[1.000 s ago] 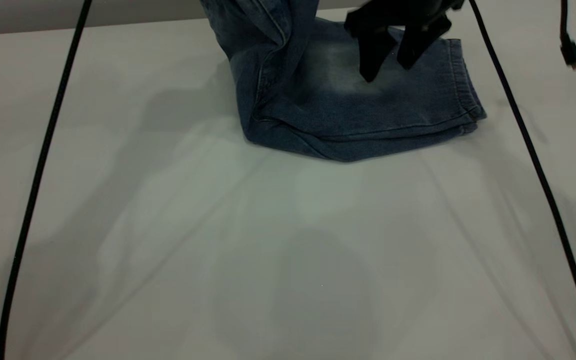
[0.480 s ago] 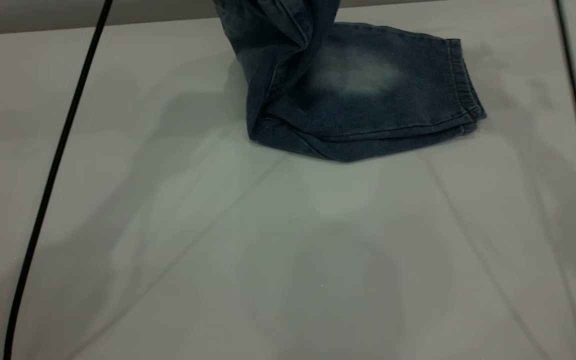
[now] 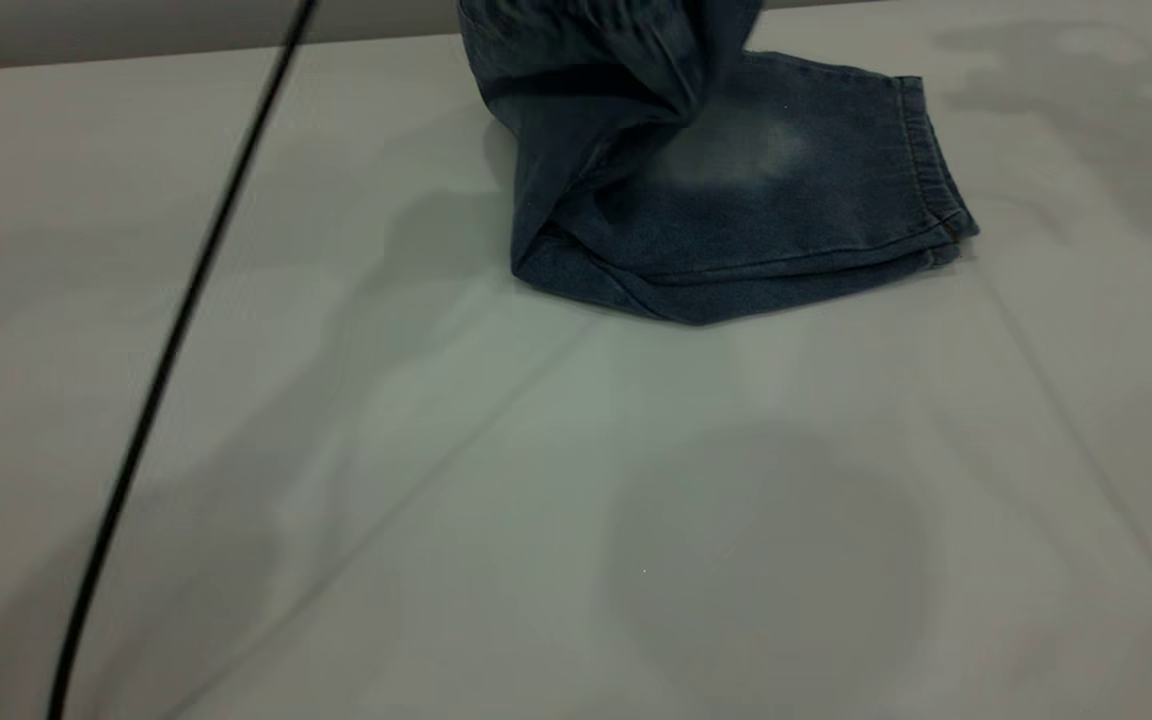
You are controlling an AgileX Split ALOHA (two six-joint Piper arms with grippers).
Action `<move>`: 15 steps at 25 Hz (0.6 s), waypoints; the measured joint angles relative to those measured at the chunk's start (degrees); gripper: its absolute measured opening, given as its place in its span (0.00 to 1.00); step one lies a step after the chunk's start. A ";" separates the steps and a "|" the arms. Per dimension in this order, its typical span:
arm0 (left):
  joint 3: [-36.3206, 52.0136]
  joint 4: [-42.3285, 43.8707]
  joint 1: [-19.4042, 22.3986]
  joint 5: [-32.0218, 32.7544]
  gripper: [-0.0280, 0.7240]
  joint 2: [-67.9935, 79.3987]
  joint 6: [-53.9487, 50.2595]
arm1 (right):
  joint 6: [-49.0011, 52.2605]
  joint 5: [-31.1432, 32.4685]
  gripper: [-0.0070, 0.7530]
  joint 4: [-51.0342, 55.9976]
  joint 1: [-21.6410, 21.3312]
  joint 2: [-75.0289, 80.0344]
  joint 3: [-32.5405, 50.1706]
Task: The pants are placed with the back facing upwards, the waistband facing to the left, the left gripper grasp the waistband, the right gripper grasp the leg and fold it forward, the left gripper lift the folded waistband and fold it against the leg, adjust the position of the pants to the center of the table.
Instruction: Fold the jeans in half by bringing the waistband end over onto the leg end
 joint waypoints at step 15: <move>0.05 -0.05 -6.51 -16.26 0.31 5.49 5.88 | -1.92 -0.11 0.57 2.45 0.09 0.00 -0.18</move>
